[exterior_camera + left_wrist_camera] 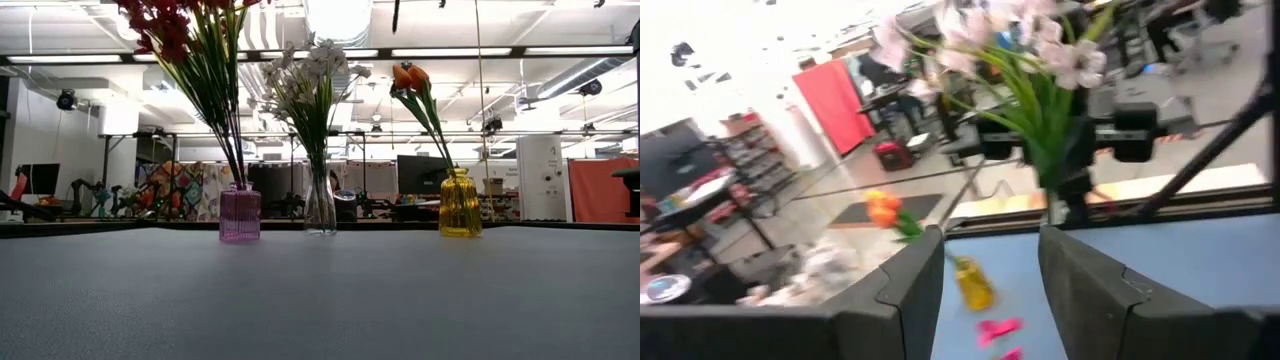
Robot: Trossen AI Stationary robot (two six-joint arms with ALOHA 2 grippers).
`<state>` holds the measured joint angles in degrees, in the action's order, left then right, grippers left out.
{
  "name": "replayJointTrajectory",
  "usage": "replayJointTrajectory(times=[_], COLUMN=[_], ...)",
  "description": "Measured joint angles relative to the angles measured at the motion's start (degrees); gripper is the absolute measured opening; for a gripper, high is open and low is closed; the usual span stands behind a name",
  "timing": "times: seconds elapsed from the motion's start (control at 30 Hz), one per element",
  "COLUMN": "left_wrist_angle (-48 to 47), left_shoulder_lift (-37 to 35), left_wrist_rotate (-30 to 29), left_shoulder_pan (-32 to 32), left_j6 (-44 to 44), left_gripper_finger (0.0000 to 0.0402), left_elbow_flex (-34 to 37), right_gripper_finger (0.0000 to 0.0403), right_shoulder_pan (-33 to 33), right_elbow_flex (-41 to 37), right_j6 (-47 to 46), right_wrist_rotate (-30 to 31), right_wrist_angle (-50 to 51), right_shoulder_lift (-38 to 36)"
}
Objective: Sort flowers into vase by color
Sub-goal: Put the white flower into the transparent vase
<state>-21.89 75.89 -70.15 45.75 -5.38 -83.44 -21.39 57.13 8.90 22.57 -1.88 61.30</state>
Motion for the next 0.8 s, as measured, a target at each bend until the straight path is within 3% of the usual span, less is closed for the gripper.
replayJointTrajectory(times=[0.4, 0.53, 0.8], left_wrist_angle=[-18.88, -29.31, -50.69], left_shoulder_lift=[-8.49, -9.4, -10.04], left_wrist_rotate=[-4.04, -4.63, -13.8], left_shoulder_pan=[-0.04, -0.12, -0.12], left_j6=[9.56, 17.79, 37.68], left_gripper_finger=[0.0148, 0.0148, 0.0148], left_elbow_flex=[0.66, 0.68, 0.76], right_gripper_finger=[0.0034, 0.0034, 0.0034], right_shoulder_pan=[11.26, 16.8, 25.81], right_elbow_flex=[-13.57, -16.86, -20.07], right_j6=[1.14, 2.16, 3.77], right_wrist_rotate=[1.99, 0.22, -3.6], right_wrist_angle=[-21.77, -30.15, -43.27], right_shoulder_lift=[0.01, 1.2, 6.54])
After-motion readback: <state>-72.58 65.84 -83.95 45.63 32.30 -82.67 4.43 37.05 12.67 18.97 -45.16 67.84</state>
